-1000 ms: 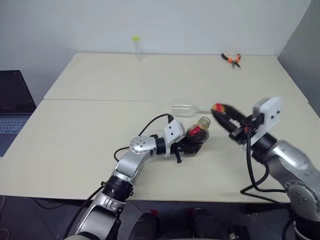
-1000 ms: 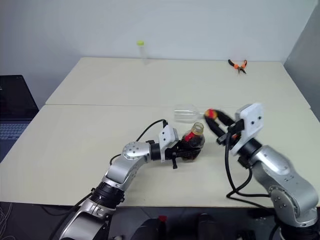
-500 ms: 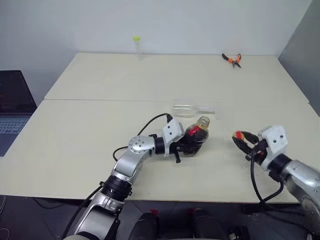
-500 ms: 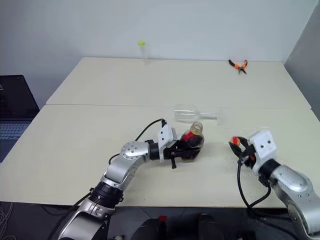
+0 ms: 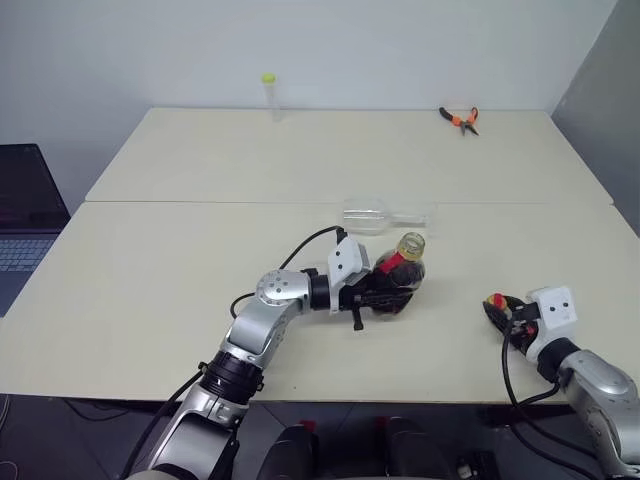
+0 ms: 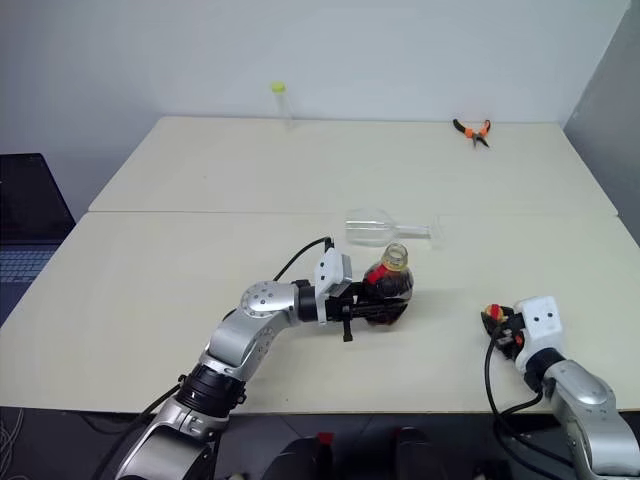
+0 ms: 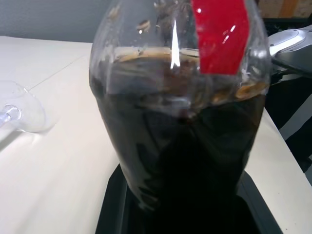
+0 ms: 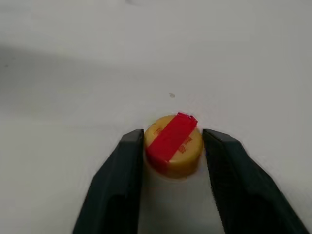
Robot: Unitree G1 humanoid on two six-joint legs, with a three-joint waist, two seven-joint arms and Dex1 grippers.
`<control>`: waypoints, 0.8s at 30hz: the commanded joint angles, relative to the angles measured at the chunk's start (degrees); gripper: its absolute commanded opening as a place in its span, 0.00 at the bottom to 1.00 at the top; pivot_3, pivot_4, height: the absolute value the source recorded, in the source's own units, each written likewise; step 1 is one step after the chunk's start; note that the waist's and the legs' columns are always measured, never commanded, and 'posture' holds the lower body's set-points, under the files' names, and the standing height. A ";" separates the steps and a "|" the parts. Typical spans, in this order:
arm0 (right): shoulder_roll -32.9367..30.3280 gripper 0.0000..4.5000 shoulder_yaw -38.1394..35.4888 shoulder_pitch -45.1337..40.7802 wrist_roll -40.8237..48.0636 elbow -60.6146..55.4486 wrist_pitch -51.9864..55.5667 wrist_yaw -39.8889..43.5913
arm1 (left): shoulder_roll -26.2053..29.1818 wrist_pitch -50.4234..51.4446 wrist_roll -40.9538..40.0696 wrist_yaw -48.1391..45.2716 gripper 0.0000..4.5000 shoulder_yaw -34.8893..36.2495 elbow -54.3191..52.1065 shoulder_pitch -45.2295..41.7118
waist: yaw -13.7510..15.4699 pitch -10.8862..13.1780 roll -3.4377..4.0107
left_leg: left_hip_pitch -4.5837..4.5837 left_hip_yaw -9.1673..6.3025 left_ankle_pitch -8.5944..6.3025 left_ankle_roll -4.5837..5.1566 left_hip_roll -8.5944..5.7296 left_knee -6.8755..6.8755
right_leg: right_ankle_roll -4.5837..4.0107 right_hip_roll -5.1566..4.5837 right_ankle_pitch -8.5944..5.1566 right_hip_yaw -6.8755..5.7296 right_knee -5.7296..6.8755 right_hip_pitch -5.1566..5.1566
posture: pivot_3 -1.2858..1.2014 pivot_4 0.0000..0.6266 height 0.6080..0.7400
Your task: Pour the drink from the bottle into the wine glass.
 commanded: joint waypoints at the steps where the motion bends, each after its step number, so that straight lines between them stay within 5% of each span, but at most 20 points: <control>1: 0.26 0.72 -0.44 0.84 3.75 -1.45 5.06 2.37 | -0.23 -0.83 -0.92 -0.02 0.17 0.70 -3.47 -0.54 | 0.00 0.00 0.00 | 0.00 -0.01 0.00 0.00 0.01 0.00 | 0.00 0.00 0.00 -0.01 0.00 0.00 | 0.52 0.24 1.00; 5: 0.64 1.00 -2.64 1.03 6.10 -1.86 9.09 1.79 | -0.45 -1.75 -0.35 1.30 0.17 1.30 -2.94 -0.43 | 0.01 -0.01 -0.01 | 0.01 -0.02 0.00 0.00 0.01 0.00 | 0.00 0.01 0.00 -0.02 0.00 0.02 | 0.52 0.24 1.00; 14: -5.84 1.00 -3.44 2.37 3.98 -12.85 3.90 6.88 | -1.27 -5.36 0.98 12.36 0.17 8.41 -0.57 0.86 | 0.35 -0.01 0.02 | -0.01 0.00 0.00 0.01 -0.03 0.02 | 0.01 -0.04 0.00 0.00 -0.02 0.02 | 0.52 0.24 1.00; 24: -5.21 1.00 18.51 -20.15 0.99 -21.44 6.30 11.85 | 0.18 -18.04 5.07 33.10 0.17 23.59 17.49 -1.98 | -0.19 0.02 -0.05 | 0.01 -0.08 0.10 -0.17 0.03 0.02 | 0.00 0.01 0.00 -0.08 0.00 -0.04 | 0.52 0.24 1.00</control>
